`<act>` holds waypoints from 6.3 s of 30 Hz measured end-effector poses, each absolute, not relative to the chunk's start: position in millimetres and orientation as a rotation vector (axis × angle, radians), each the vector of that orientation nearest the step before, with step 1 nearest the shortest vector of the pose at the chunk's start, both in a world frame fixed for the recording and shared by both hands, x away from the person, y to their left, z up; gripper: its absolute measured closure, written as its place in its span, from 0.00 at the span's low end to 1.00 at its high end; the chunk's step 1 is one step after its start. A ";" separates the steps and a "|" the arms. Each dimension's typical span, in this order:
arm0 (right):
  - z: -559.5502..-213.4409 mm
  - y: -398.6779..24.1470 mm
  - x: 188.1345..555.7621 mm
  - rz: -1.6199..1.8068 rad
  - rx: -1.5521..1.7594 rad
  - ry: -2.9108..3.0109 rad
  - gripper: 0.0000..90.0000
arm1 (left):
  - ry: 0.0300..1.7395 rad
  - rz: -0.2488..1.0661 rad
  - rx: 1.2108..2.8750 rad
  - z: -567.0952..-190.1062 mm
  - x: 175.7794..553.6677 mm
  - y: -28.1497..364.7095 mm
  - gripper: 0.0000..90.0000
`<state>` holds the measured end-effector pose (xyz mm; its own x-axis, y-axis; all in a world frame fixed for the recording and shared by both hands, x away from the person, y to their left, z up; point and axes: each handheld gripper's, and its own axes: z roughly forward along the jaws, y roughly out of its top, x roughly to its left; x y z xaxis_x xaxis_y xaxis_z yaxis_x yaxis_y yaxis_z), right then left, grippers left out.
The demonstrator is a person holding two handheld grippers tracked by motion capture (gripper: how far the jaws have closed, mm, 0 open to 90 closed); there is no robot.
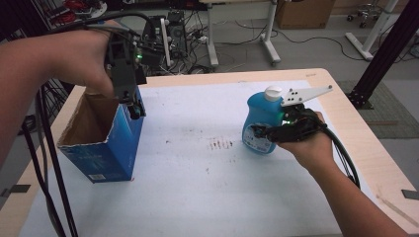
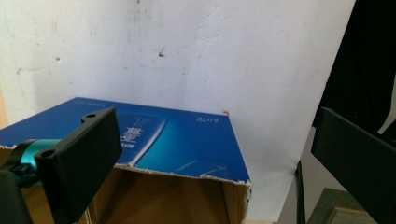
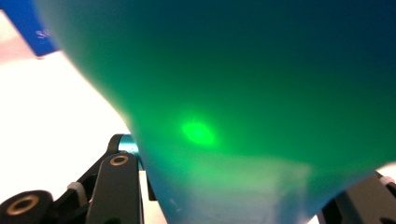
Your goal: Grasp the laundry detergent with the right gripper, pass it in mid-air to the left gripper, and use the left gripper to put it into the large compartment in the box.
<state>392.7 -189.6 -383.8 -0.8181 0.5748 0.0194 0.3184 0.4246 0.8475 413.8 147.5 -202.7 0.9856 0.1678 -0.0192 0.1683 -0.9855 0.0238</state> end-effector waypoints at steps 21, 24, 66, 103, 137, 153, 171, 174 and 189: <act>-318.9 -139.1 358.7 1.369 0.435 2.625 0.51 | 0.125 -0.007 3.069 -182.7 377.0 106.4 0.02; -313.1 -130.3 355.3 1.386 0.397 2.648 0.51 | 0.090 -0.002 3.068 -180.7 370.9 98.9 0.02; -298.2 -55.3 338.1 1.509 0.117 2.728 0.51 | -0.001 -0.050 3.060 -191.9 348.7 60.4 0.02; -300.1 -55.8 343.0 1.515 0.134 2.741 0.51 | 0.019 -0.074 3.070 -196.4 357.3 56.8 0.23; -301.8 -52.4 344.2 1.538 0.130 2.743 0.50 | 0.034 -0.066 3.051 -194.8 353.8 57.9 0.43; -296.6 -91.0 345.7 1.478 0.212 2.728 0.14 | 0.142 -0.077 3.056 -183.9 355.6 81.1 0.42; -284.0 -121.9 358.2 1.190 0.308 2.705 0.04 | 0.467 -0.084 3.017 -150.7 357.7 128.1 0.42; -277.7 -129.4 362.2 1.150 0.319 2.710 0.04 | 0.512 -0.082 3.010 -143.7 358.7 138.5 0.42; -252.7 -163.6 384.8 0.864 0.349 2.819 0.01 | 1.099 -0.049 2.816 -102.2 370.8 205.2 0.42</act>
<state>384.8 -163.6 -252.7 -0.9576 0.2718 -0.0956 0.1715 0.8045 0.5687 370.8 205.2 -102.2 0.7361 0.6730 -0.0727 0.6768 -0.7296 0.0977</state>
